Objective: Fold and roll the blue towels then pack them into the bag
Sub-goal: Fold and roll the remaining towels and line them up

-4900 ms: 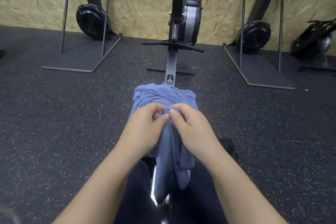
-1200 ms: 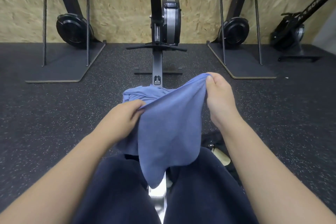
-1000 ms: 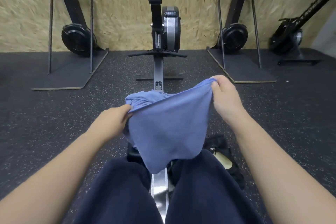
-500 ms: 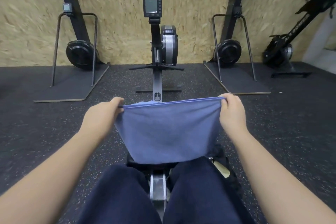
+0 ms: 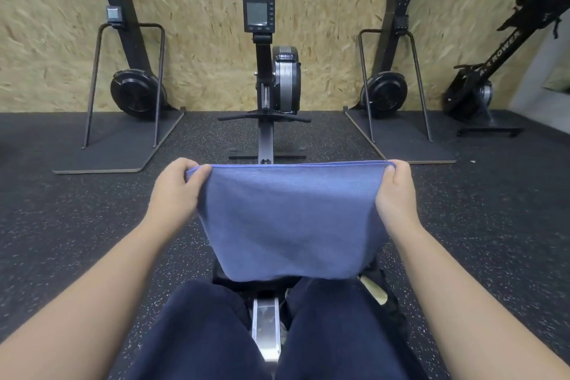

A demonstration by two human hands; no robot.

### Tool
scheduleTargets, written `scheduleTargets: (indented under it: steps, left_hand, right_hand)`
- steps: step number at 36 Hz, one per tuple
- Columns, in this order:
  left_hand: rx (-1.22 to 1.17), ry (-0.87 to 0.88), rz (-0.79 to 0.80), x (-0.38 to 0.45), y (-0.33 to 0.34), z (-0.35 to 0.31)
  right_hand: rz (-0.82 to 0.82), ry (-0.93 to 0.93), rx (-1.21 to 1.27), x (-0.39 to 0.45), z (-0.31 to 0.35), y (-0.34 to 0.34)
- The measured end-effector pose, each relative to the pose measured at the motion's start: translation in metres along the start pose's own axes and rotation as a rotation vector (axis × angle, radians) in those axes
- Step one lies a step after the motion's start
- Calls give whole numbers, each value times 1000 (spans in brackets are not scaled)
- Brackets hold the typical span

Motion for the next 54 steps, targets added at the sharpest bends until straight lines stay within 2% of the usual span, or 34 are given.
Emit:
scheduleTargets:
  steps: [5,9,11,14,19,21,28,31,35,38,47,54]
  left_hand:
    - [-378,-189,-85,0,-5,-1]
    - [-619,-280,-46,0,-2,-22]
    - [-702,-259,19,-3,-1,-41]
    - [-775,-132,175,-13,-1,-75]
    - [-645,117,504,-34,3,-115]
    - [-525,183,546,-38,4,-123]
    - [-270,363,347,-38,-9,-137]
    - [-120,461,228,-35,-13,-139]
    - [-59,513,125,-31,-17,-139]
    - [-25,533,106,-32,-18,-139]
    - [-47,408,109,-33,-19,-134]
    - [-18,394,140,-33,-20,-133]
  right_hand:
    - [-12,53,132,3,10,-1]
    - [4,-41,146,-8,36,3]
    - [16,-86,153,-18,48,8]
    - [69,-127,172,-37,64,16]
    - [333,-153,283,-70,90,37]
    - [413,-207,250,-80,99,41]
    - [622,-231,180,-105,115,44]
    - [622,-224,134,-107,116,46]
    - [637,-216,94,-111,117,47]
    - [654,-268,43,-115,121,47]
    - [703,-379,-119,-121,125,47]
    - [780,-385,-141,-124,121,49]
Point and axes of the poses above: each hand's wrist, its own x-axis towards the middle knuckle, its own y-axis out of the palm, z = x × y, the point moved 6 cm from there along x, towards the middle knuckle, and after that the axes turned 8 degrees about y, right-handed, at the moved point
